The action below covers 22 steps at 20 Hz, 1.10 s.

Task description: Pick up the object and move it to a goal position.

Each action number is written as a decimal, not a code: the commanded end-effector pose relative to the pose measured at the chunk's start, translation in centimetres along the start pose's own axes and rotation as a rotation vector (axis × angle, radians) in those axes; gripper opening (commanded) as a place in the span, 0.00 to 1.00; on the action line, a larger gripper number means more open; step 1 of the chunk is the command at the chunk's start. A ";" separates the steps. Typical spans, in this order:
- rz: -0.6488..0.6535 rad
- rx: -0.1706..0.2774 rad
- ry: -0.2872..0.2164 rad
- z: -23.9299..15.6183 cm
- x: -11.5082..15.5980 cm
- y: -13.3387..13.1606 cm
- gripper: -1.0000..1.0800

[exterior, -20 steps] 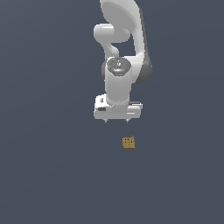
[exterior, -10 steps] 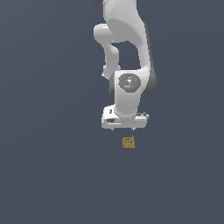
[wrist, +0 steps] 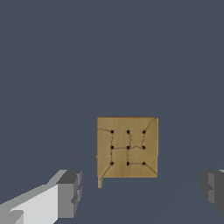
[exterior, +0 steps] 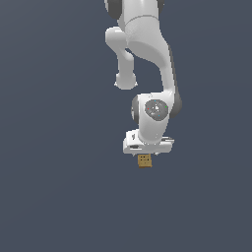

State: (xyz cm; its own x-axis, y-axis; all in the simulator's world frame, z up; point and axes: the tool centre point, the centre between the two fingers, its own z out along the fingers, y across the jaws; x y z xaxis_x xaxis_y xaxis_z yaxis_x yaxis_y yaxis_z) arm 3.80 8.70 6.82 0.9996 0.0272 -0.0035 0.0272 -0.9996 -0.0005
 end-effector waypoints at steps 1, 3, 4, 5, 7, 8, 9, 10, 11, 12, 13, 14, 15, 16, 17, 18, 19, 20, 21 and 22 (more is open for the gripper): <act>0.000 0.000 0.002 0.6 0.3 -0.3 0.96; -0.001 -0.001 0.003 0.7 0.3 -0.5 0.96; -0.001 -0.001 0.003 0.7 0.3 -0.5 0.96; -0.001 0.000 0.002 0.7 0.2 -0.5 0.96; -0.001 0.000 0.002 0.8 0.2 -0.5 0.96; -0.001 0.000 0.002 1.0 0.2 -0.5 0.96; -0.001 0.000 0.002 1.2 0.2 -0.5 0.96; -0.001 0.000 0.002 1.6 0.2 -0.5 0.96; -0.001 0.000 0.002 2.0 0.2 -0.5 0.96; -0.001 0.000 0.003 2.4 0.2 -0.5 0.96; -0.001 0.000 0.003 2.9 0.2 -0.5 0.96; -0.001 0.000 0.003 3.5 0.2 -0.5 0.96; -0.001 0.000 0.003 4.1 0.2 -0.5 0.96; -0.001 -0.001 0.003 4.5 0.2 -0.5 0.96; -0.001 -0.001 0.003 4.9 0.2 -0.5 0.96; -0.001 -0.001 0.003 5.2 0.2 -0.5 0.96; -0.001 -0.001 0.003 5.5 0.2 -0.5 0.96; -0.001 -0.001 0.003 5.6 0.2 -0.5 0.96; -0.001 -0.001 0.003 5.7 0.3 -0.5 0.96; -0.001 -0.001 0.003 5.8 0.3 -0.5 0.96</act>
State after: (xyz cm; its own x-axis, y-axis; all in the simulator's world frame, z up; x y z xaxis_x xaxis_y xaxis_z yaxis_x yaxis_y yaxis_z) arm 3.97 9.23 1.18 0.9996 0.0282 -0.0021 0.0282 -0.9996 0.0002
